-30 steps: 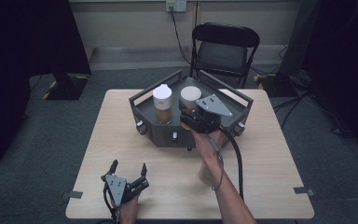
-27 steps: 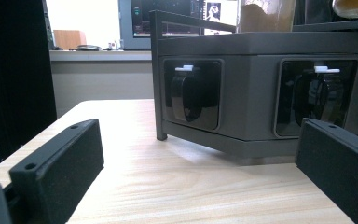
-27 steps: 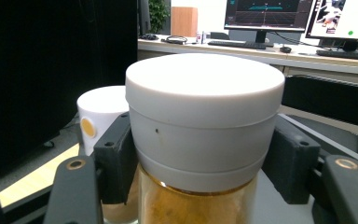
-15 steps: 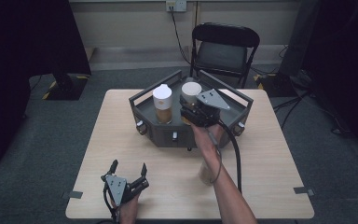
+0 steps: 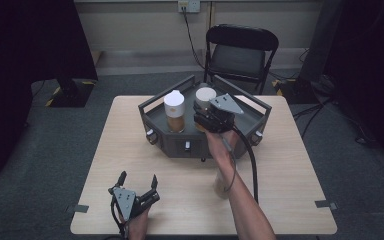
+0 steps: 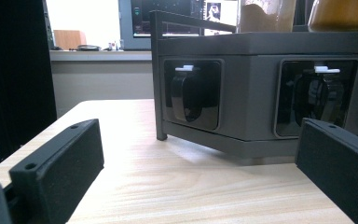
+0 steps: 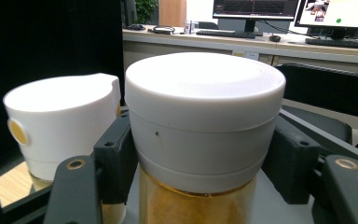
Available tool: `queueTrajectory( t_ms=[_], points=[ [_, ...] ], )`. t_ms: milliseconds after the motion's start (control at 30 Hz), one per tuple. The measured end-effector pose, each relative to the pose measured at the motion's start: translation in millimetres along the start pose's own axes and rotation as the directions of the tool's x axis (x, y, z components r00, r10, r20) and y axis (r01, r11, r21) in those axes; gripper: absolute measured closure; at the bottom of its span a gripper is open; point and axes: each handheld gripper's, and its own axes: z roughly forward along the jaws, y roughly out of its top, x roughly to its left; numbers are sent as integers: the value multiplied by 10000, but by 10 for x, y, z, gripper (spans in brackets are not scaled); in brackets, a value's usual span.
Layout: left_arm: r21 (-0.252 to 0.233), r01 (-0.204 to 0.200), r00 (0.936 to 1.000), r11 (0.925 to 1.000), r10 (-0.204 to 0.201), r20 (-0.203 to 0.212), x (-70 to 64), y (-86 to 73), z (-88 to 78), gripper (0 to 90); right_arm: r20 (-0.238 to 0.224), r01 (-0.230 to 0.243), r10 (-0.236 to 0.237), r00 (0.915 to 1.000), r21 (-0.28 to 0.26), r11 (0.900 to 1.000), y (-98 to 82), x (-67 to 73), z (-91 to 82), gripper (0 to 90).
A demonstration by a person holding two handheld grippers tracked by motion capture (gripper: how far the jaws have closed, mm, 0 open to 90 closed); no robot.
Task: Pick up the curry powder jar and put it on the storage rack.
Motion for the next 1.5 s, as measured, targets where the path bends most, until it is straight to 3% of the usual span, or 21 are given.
queueTrajectory(
  t_ms=[800,1500],
  points=[
    [-9,13,10000,10000,-13,-19,1,-1,-1,6,63,-41,38,10000,452,9990,-23,-12,101,340],
    [5,-2,10000,10000,2,-54,-7,1,0,6,80,-153,149,9999,472,9988,-45,-27,118,339]
  ],
)
